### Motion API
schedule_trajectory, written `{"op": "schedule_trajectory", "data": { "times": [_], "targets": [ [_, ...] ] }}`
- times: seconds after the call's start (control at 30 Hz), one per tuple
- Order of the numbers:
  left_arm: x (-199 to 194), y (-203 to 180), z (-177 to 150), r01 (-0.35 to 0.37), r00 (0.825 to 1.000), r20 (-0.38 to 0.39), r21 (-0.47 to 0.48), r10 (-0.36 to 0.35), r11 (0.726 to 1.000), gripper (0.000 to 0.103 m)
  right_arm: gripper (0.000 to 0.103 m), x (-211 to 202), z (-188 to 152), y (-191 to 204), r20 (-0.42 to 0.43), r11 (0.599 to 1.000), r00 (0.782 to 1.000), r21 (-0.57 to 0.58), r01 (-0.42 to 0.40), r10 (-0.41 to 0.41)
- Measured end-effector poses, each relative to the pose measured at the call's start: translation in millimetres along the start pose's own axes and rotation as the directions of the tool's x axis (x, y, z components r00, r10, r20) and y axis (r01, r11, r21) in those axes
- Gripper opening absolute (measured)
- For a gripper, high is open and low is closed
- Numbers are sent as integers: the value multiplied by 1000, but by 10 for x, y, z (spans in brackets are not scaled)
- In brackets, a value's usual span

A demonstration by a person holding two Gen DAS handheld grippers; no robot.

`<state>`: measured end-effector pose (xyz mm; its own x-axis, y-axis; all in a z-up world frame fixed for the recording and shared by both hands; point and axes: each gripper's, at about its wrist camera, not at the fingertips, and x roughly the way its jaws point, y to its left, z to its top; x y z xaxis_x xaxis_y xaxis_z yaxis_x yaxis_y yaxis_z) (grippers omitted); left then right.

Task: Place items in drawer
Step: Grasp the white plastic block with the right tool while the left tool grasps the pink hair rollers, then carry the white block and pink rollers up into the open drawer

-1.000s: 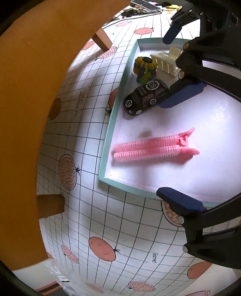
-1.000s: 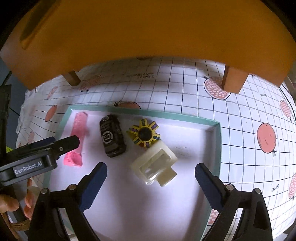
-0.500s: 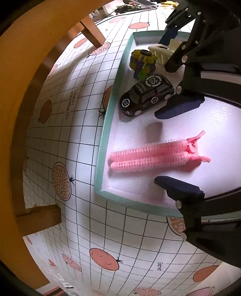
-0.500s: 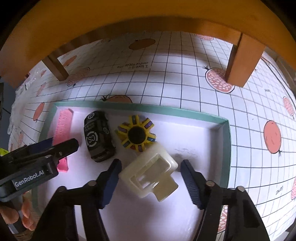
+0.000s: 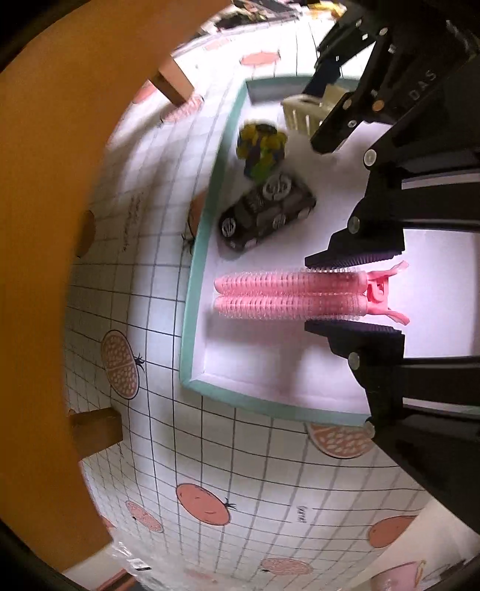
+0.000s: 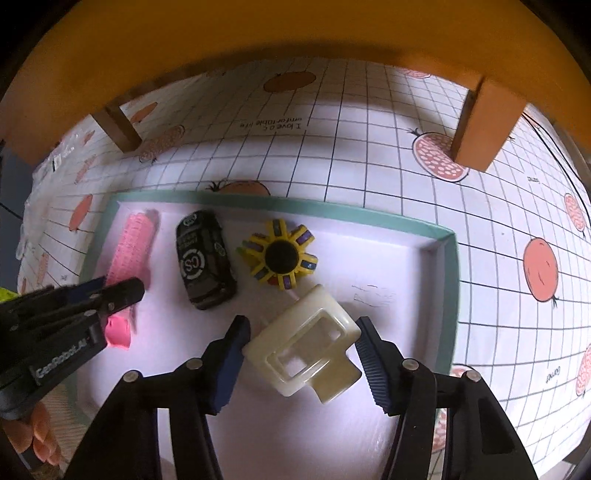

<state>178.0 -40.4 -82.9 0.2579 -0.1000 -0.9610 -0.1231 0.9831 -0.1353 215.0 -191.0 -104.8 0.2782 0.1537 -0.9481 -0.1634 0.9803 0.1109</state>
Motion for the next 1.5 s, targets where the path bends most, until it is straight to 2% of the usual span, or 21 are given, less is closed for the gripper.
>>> {"op": "schedule_trajectory", "data": {
  "times": [0.17, 0.4, 0.53, 0.73, 0.83, 0.9, 1.0, 1.07, 1.17, 1.23, 1.33, 1.37, 1.5],
  "targets": [
    [-297, 37, 4, 107, 994, -5, -103, -108, 989, 28, 61, -302, 48, -62, 50, 997, 997, 45, -62, 60],
    [-800, -46, 78, 282, 959, 41, -208, -279, 937, 28, 61, -758, 24, -205, 101, 977, 982, 128, -173, 161],
    [-1109, -69, 49, 391, 920, 70, -245, -386, 887, 28, 61, -1094, 25, -263, 124, 962, 970, 148, -228, 210],
    [-1625, -83, 62, 549, 836, 124, -231, -535, 803, 28, 61, -1611, 81, -286, 172, 956, 956, 134, -261, 236],
    [-1888, -57, 96, 592, 805, 167, -198, -568, 781, 27, 61, -1976, 131, -284, 219, 955, 944, 109, -274, 246],
    [-2042, -25, 127, 628, 777, 194, -183, -599, 756, 27, 61, -2228, 190, -265, 254, 956, 934, 87, -279, 250],
    [-2239, 15, 200, 665, 743, 236, -146, -627, 732, 28, 61, -2557, 341, -195, 292, 965, 928, 48, -256, 232],
    [-2338, 81, 319, 680, 726, 266, -134, -635, 721, 28, 61, -2733, 470, -129, 310, 971, 926, 32, -238, 216],
    [-2472, 212, 543, 678, 716, 314, -105, -623, 727, 28, 61, -2927, 658, -18, 336, 974, 919, 14, -225, 207],
    [-2557, 254, 689, 660, 726, 333, -90, -602, 746, 28, 61, -3012, 812, 57, 363, 977, 910, -1, -213, 199],
    [-2570, 288, 1003, 620, 753, 341, -78, -563, 781, 28, 61, -3051, 994, 102, 373, 977, 906, -3, -214, 199],
    [-2556, 288, 1064, 614, 757, 339, -76, -559, 785, 28, 61, -3039, 1084, 130, 374, 977, 906, -3, -212, 197],
    [-2447, 297, 1341, 575, 791, 314, -85, -526, 814, 28, 61, -2924, 1308, 181, 351, 982, 919, -9, -187, 178]
  ]
}}
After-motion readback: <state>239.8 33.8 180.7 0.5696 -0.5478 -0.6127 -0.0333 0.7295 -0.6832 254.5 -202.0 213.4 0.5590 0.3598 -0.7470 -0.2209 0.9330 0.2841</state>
